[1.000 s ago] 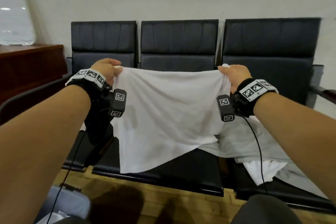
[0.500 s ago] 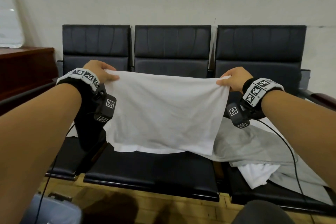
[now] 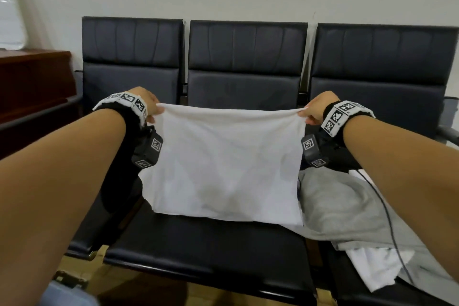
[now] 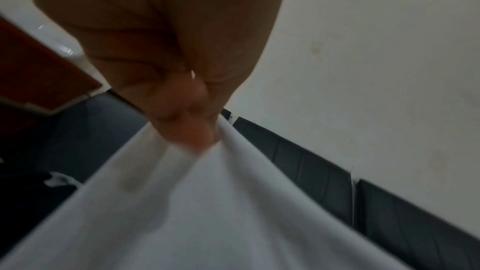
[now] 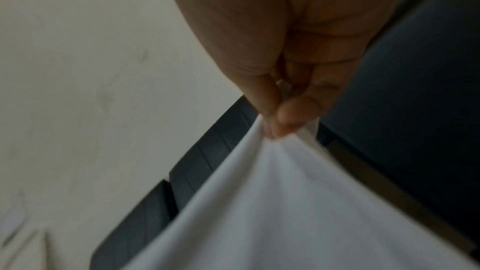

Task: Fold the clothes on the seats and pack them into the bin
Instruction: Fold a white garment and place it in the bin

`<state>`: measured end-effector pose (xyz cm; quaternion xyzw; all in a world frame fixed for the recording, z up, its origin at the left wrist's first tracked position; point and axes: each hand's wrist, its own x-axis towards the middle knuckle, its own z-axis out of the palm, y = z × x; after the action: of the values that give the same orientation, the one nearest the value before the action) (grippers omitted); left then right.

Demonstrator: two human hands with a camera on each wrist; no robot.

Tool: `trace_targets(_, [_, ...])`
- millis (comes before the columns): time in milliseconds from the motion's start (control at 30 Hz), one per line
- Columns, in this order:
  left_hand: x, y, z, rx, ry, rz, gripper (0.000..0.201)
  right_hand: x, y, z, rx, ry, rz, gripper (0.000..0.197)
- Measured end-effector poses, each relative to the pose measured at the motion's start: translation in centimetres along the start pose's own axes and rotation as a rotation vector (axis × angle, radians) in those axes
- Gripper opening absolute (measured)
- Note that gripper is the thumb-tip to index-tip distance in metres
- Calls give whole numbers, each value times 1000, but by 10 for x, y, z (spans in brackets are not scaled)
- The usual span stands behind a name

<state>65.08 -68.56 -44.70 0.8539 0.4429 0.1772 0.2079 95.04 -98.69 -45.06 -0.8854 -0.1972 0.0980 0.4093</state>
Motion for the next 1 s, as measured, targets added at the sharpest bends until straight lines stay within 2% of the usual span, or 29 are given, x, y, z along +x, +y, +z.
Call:
trace_targets(67, [16,6,8,-302,-33,-40,21,18,-6,4,131,-43,-27,10])
trace_targets(133, [29,13,7,-494,29,-24,27,47,-8,3,212,13,-121,13])
trace_targets(167, [36,17,4,-522,102,-4,23,57,-12,2,261,82,-159,12])
trace_targets(233, [44,24,-5,-546,235,43,10,41,-31,-4,372,207,-219,9])
trace_targets(333, [40,32,-23,-687,259,118,16,18,-49,-14,464,294,-301,17])
trace_targets(400, [33,33,-32,-743,237,162,18,10,-49,-20,452,326,-363,14])
trace_targets(467, [20,26,-40,-658,264,226,11,-5,-44,-23,326,365,-412,6])
trace_targets(500, [12,19,-40,-549,285,237,9,-12,-38,-21,271,355,-418,9])
trace_targets(600, [-14,-14,-29,-281,201,207,13,-41,-10,-10,136,236,-413,12])
trace_targets(700, [-41,-58,1,-261,-29,115,11,-67,31,10,-24,65,-375,10])
trace_targets(800, [-84,-92,38,-160,-117,57,6,-93,71,37,-125,-137,-327,6])
trace_targets(867, [-107,-113,62,-115,-174,0,10,-107,93,55,-226,-266,-315,6])
trace_targets(1000, [-133,-145,83,79,-336,-29,10,-123,117,85,-518,-483,-319,7])
